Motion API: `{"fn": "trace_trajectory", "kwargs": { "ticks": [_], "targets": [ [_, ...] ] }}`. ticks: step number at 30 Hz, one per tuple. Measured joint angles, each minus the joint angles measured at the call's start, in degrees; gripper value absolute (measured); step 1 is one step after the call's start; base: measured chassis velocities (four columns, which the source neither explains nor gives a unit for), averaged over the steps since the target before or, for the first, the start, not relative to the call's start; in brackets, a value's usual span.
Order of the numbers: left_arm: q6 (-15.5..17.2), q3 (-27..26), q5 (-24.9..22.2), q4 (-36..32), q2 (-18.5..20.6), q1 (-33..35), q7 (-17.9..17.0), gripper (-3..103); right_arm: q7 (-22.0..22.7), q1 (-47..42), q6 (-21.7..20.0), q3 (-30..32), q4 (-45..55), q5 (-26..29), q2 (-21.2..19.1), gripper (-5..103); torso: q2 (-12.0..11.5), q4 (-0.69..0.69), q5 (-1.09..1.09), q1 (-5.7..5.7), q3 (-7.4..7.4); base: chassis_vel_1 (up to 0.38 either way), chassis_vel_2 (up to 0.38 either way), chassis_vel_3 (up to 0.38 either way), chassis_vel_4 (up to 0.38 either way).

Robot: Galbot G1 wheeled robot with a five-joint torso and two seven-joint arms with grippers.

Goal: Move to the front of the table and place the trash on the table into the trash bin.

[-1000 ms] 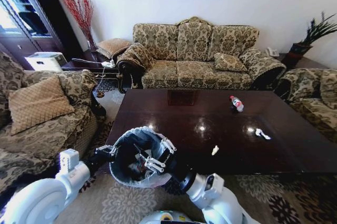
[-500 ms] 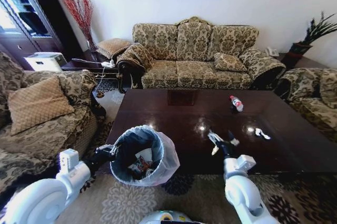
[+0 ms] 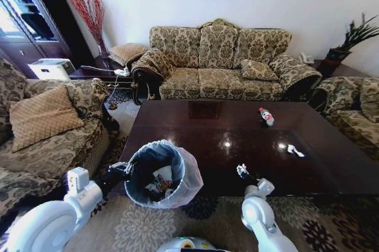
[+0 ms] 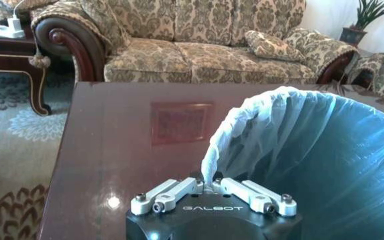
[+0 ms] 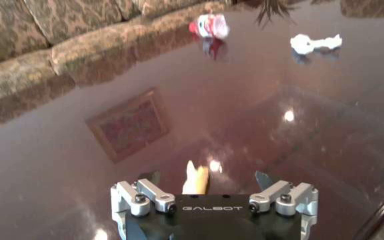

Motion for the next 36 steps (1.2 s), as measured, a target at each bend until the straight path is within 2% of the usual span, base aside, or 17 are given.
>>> {"fn": "trace_trajectory", "kwargs": {
  "ticks": [3, 8, 9, 12, 13, 15, 17, 21, 22, 24, 27, 29, 34, 35, 36],
  "targets": [
    [-0.08, 0.19, 0.0, 0.0, 0.02, -0.08, 0.0, 0, -0.24, 0.62, -0.05, -0.36, -1.4, 0.94, -0.22, 91, 0.0, -0.01, 0.0, 0.0, 0.0, 0.0, 0.0, 0.0, 0.0],
    [-0.12, 0.3, 0.06, 0.0, 0.02, -0.07, 0.0, 0, -1.61, 1.98, -0.06, -0.61, -3.12, 1.67, -0.16, 77, 0.0, 0.0, 0.0, 0.0, 0.0, 0.0, 0.0, 0.0, 0.0],
    [-0.12, 0.3, 0.06, 0.0, 0.02, -0.07, 0.0, 0, -1.61, 1.98, -0.06, -0.61, -3.12, 1.67, -0.16, 77, 0.0, 0.0, 0.0, 0.0, 0.0, 0.0, 0.0, 0.0, 0.0],
    [-0.14, 0.27, 0.08, 0.0, -0.02, -0.03, 0.0, 0, -2.14, 2.24, -0.11, -0.65, -3.16, 1.8, -0.27, 61, 0.0, 0.0, 0.0, 0.0, 0.0, 0.0, 0.0, 0.0, 0.0],
    [-0.14, 0.27, 0.08, 0.0, -0.02, -0.03, 0.0, 0, -2.14, 2.24, -0.11, -0.65, -3.16, 1.8, -0.27, 61, 0.0, 0.0, 0.0, 0.0, 0.0, 0.0, 0.0, 0.0, 0.0],
    [-0.16, 0.27, 0.09, 0.0, -0.11, -0.02, 0.0, 0, -2.51, 1.98, -0.39, -0.73, -3.08, 1.7, -0.53, 50, 0.0, 0.0, 0.0, 0.0, 0.0, 0.0, 0.0, 0.0, 0.0],
    [-0.16, 0.27, 0.11, 0.0, -0.14, -0.02, -0.01, 0, -2.63, 1.84, -0.42, -0.74, -3.08, 1.69, -0.59, 50, 0.0, -0.01, 0.0, 0.0, 0.0, 0.0, 0.0, 0.0, 0.0],
    [-0.19, 0.28, 0.15, 0.0, -0.17, 0.03, -0.02, 0, -2.56, 1.7, -0.56, -0.71, -3.08, 2.83, -0.64, 28, 0.0, 0.0, 0.0, 0.0, 0.0, 0.0, 0.0, 0.0, 0.0],
    [-0.19, 0.28, 0.15, 0.0, -0.17, 0.03, -0.02, 0, -2.56, 1.7, -0.56, -0.71, -3.08, 2.83, -0.64, 28, 0.0, 0.0, 0.0, 0.0, 0.0, 0.0, 0.0, 0.0, 0.0],
    [-0.2, 0.31, 0.19, 0.0, -0.21, 0.11, -0.03, 1, -2.43, 1.75, -0.67, -0.64, -3.07, 3.42, -0.61, 18, 0.0, 0.0, 0.0, 0.0, 0.0, 0.0, 0.0, 0.0, 0.0],
    [-0.21, 0.32, 0.22, 0.0, -0.22, 0.19, -0.03, 1, -2.18, 1.84, -0.68, -0.57, -3.06, 3.73, -0.56, 12, 0.0, 0.0, 0.0, 0.0, 0.0, 0.0, 0.0, 0.0, 0.0],
    [-0.21, 0.27, 0.24, 0.0, -0.21, 0.38, -0.04, 0, -1.95, 1.88, -0.68, -0.48, -2.95, 4.35, -0.62, 2, 0.0, 0.0, 0.0, 0.0, 0.0, 0.0, 0.0, 0.0, 0.0],
    [-0.22, 0.14, 0.26, 0.0, -0.1, 0.52, -0.05, 0, -1.99, 1.64, -0.51, -0.12, -1.75, 3.62, -0.87, 0, 0.0, 0.0, 0.0, 0.0, 0.0, 0.0, 0.0, 0.0, 0.0],
    [-0.22, 0.14, 0.27, 0.0, -0.08, 0.52, -0.05, 0, -2.27, 1.48, -0.06, -0.09, -1.34, 2.43, -0.89, 0, 0.0, 0.0, 0.0, 0.0, 0.0, 0.0, 0.0, 0.0, 0.0],
    [-0.22, 0.11, 0.27, 0.0, 0.0, 0.53, -0.05, 1, -4.22, 0.81, 1.79, -0.09, 0.41, -1.98, -0.91, 0, 0.0, -0.01, 0.0, 0.0, 0.0, 0.0, 0.0, 0.0, 0.0]
  ]
}}
